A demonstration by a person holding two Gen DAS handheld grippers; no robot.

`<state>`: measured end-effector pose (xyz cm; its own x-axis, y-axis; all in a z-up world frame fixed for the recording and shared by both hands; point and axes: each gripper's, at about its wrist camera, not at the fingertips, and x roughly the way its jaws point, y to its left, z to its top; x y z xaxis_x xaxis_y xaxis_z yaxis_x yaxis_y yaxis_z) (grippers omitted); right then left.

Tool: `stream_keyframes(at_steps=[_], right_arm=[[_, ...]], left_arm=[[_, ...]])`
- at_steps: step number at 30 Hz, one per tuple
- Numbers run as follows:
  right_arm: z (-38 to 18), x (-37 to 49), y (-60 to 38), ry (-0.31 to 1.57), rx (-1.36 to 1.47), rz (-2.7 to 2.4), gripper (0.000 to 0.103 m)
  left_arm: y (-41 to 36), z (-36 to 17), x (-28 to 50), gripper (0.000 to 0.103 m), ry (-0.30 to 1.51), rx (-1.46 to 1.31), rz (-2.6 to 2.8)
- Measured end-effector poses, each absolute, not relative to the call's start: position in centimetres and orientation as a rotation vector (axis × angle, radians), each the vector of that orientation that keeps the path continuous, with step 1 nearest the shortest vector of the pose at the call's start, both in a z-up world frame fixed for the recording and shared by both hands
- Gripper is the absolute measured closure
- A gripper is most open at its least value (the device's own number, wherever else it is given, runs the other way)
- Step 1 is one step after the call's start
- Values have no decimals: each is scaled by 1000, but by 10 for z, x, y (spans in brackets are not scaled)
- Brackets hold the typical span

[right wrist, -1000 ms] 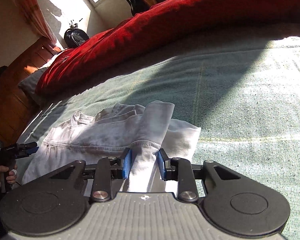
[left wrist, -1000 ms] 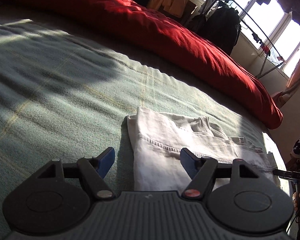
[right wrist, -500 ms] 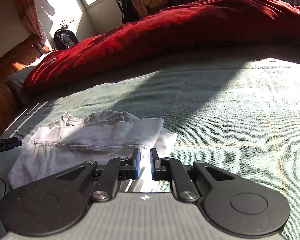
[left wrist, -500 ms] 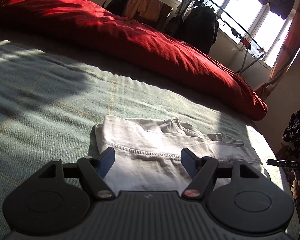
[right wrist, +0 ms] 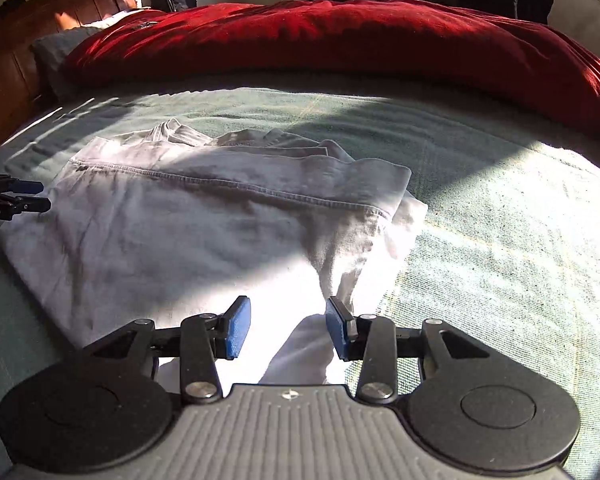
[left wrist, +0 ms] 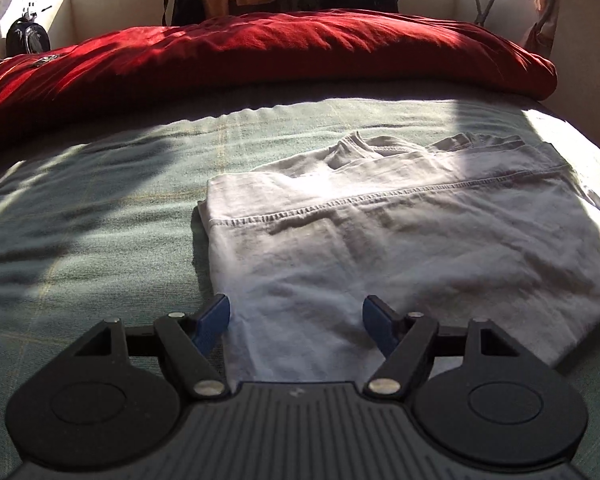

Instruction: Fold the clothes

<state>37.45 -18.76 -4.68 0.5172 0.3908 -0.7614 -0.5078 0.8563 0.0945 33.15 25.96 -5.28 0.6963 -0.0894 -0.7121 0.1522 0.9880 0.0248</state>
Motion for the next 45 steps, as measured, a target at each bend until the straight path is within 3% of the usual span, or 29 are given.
stream_keyframes(at_steps=[3, 11, 16, 22, 28, 37, 41, 43, 45], right_arm=[[-33, 353, -177, 845, -222, 550, 38], [-55, 332, -120, 863, -415, 586, 37], [-64, 320, -143, 882, -361, 555, 18], [-72, 324, -141, 916, -318, 559, 3], [-50, 302, -128, 872, -390, 596, 4], [-53, 241, -79, 505, -1005, 564, 4], [-60, 240, -75, 489, -1051, 610, 6], [-63, 244, -73, 479, -1079, 587, 13], [-68, 250, -71, 481, -1097, 571, 14]], left_arm=[[237, -41, 317, 27, 754, 142, -186], [198, -66, 302, 26, 808, 237, -189], [214, -65, 279, 25, 822, 167, -154], [206, -48, 253, 26, 808, 215, -142], [201, -34, 227, 26, 725, 334, -103], [165, -66, 214, 31, 571, 878, -67], [159, -94, 213, 33, 529, 1133, -92], [159, -101, 218, 36, 529, 1163, -101], [157, -105, 225, 39, 520, 1186, -107]])
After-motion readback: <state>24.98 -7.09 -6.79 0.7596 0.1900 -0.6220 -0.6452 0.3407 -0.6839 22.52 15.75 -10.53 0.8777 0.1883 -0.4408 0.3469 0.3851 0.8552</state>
